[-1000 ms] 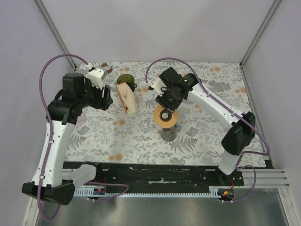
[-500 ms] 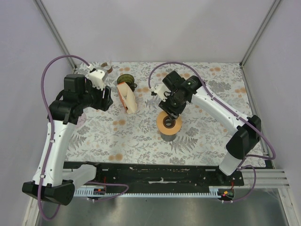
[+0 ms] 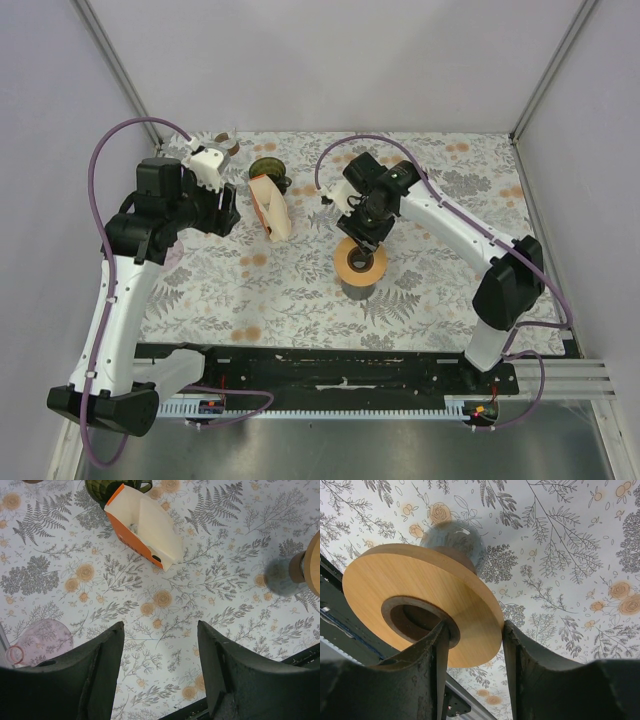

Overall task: Place the coffee filter in the dripper
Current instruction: Place the dripper holder onto the coffee server.

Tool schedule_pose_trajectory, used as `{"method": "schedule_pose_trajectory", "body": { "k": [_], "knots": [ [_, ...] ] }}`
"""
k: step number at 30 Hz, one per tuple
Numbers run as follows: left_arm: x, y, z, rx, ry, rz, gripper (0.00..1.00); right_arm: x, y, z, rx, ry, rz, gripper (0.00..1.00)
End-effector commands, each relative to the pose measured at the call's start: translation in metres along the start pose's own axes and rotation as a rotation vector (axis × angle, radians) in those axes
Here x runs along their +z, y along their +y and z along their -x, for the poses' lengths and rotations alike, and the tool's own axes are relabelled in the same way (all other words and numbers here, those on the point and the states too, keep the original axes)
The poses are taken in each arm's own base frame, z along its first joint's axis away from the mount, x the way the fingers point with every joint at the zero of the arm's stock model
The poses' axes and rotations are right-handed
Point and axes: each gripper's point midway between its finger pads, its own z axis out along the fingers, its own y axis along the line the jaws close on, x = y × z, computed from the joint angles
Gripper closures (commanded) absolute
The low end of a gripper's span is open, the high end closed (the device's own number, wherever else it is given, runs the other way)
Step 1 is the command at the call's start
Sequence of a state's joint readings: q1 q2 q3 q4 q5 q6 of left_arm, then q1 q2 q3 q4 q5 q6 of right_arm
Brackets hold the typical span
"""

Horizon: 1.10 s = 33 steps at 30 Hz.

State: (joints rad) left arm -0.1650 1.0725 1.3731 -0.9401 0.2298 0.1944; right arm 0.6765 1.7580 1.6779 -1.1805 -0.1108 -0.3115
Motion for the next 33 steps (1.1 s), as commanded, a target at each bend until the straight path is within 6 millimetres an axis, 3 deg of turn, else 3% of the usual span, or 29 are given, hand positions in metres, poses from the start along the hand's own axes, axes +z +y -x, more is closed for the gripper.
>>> {"method": "schedule_pose_trajectory", "body": {
  "k": [1,8,11,14,16,18,20,21,24,29,33],
  "knots": [
    [-0.007,0.000,0.010,0.051,-0.049,-0.001,0.34,0.004,-0.003,0.004,-0.015,-0.002,0.005,0.48],
    [-0.006,-0.001,0.009,0.058,-0.047,-0.005,0.34,0.006,-0.001,0.001,-0.020,0.009,0.019,0.34],
    [-0.007,0.001,0.010,0.061,-0.048,0.004,0.34,0.001,-0.003,0.005,-0.022,-0.006,0.003,0.34],
    [-0.008,0.010,0.009,0.058,-0.038,0.053,0.34,-0.006,-0.005,0.009,-0.021,-0.030,-0.012,0.30],
    [-0.008,0.019,0.005,0.061,-0.012,0.104,0.34,-0.012,-0.005,0.013,-0.020,-0.055,-0.019,0.22],
    [-0.006,0.035,-0.006,0.078,0.038,0.181,0.33,-0.018,-0.005,0.016,-0.021,-0.085,-0.029,0.14],
    [-0.003,0.055,-0.020,0.099,0.100,0.278,0.32,-0.029,-0.007,0.022,-0.021,-0.141,-0.051,0.13],
    [-0.003,0.067,-0.026,0.104,0.129,0.333,0.31,-0.033,-0.007,0.025,-0.022,-0.164,-0.057,0.02],
    [-0.004,0.097,-0.048,0.099,0.199,0.428,0.28,-0.049,-0.008,0.034,-0.020,-0.250,-0.089,0.02],
    [-0.014,0.167,-0.092,-0.068,0.279,0.532,0.26,-0.072,-0.014,0.045,0.001,-0.351,-0.149,0.02],
    [-0.008,0.211,-0.113,-0.131,0.300,0.610,0.28,-0.077,-0.018,0.048,0.013,-0.382,-0.181,0.02]
  ]
}}
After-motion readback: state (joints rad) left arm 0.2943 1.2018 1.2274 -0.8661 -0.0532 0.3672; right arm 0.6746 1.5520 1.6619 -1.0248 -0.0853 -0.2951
